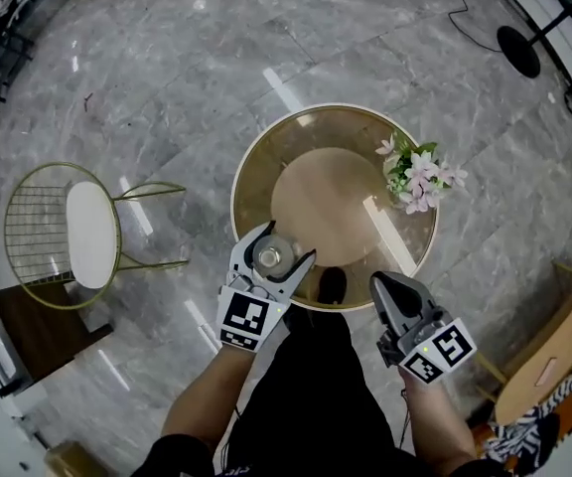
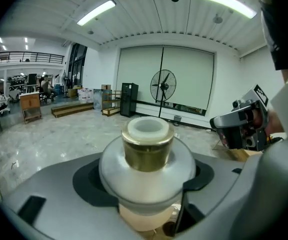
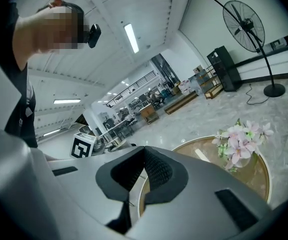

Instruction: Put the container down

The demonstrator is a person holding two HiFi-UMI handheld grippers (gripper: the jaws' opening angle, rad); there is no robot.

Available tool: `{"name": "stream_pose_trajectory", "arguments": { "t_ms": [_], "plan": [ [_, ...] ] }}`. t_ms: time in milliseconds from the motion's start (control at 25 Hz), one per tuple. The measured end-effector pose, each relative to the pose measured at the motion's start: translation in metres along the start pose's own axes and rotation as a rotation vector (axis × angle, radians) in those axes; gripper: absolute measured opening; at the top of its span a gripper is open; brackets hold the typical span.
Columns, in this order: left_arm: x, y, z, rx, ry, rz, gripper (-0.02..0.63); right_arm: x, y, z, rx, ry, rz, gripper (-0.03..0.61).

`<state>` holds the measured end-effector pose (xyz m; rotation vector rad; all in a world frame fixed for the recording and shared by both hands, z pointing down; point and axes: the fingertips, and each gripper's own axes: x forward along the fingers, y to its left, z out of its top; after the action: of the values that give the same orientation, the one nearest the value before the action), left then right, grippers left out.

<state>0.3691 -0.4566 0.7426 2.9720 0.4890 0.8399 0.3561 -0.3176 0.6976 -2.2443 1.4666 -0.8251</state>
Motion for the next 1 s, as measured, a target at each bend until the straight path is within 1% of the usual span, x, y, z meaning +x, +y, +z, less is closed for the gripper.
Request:
{"name": "stream_pose_trajectory", "arguments": {
  "t_ms": [200,400,640,840,1000],
  "plan": [
    [0.053,-0.005,-0.047,-0.010,0.039,-0.020,0.345,0.013,-0.035,-0.038,0.026,0.030,0.004,0.015],
    [0.100,-0.012,-0.095,0.000,0.084,-0.060,0.345,0.021,-0.069,-0.074,0.050,0.052,-0.014,0.015],
    [0.140,-0.031,-0.152,0.056,0.126,-0.099,0.345,0.026,-0.093,-0.110,0.079,0.077,-0.023,0.015],
    [0.165,-0.038,-0.185,0.100,0.141,-0.119,0.345,0.030,-0.103,-0.132,0.093,0.087,-0.021,0.015],
    [0.185,-0.041,-0.206,0.134,0.163,-0.132,0.345,0.026,-0.114,-0.147,0.104,0.087,-0.041,0.015]
  ]
}}
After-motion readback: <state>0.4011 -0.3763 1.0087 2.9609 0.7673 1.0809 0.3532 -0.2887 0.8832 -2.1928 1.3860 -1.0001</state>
